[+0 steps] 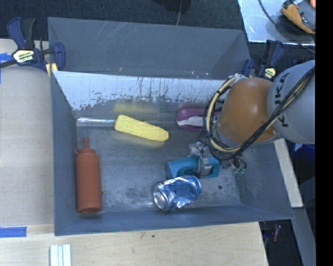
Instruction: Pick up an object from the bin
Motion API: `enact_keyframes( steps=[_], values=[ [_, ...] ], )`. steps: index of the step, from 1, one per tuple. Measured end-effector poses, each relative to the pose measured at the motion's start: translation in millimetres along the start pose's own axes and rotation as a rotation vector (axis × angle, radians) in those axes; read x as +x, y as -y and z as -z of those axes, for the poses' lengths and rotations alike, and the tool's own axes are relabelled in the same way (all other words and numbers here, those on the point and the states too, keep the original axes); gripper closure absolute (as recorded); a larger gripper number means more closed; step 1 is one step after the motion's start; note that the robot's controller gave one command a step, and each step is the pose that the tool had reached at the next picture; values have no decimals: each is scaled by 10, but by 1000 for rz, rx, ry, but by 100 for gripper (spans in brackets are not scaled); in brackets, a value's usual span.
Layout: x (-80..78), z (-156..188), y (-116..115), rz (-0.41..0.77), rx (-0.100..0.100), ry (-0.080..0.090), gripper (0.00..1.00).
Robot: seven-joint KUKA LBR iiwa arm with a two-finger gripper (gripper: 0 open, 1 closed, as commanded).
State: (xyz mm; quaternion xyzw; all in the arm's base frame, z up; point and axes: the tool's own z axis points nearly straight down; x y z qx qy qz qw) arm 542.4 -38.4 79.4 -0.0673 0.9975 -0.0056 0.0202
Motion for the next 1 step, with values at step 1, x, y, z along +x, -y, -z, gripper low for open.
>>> enact_keyframes(
  steps=[1],
  values=[
    [32, 178, -15, 1, -2, -8, 100]
  ],
)
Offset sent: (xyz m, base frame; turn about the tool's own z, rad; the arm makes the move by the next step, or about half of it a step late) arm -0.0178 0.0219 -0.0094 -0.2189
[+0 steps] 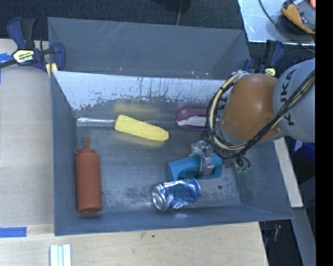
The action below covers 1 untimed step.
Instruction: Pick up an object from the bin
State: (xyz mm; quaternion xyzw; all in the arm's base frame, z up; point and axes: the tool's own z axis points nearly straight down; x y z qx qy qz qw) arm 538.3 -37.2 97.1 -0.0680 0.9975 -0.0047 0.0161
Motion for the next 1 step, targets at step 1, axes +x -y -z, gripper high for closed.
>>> enact_keyframes(
  steps=[1],
  values=[
    [47, 47, -108, 111, 1, 5, 100]
  ],
)
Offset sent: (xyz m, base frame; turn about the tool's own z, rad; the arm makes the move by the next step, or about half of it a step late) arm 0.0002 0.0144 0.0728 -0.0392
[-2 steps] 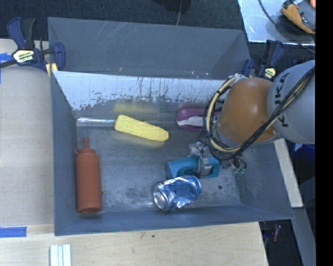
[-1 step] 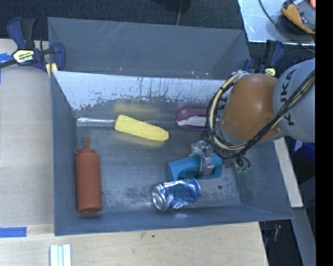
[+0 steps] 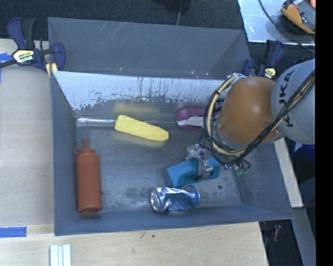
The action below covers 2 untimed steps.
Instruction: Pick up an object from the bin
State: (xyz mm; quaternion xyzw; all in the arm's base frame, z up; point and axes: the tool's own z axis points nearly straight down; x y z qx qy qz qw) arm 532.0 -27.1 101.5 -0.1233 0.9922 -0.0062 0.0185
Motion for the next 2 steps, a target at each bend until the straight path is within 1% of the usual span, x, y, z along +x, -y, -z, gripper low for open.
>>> enact_keyframes(
  steps=[1, 2],
  values=[
    [-110, 699, -4, -73, 2, 10, 100],
    [-227, 1586, 137, -5, 0, -3, 100]
  ],
)
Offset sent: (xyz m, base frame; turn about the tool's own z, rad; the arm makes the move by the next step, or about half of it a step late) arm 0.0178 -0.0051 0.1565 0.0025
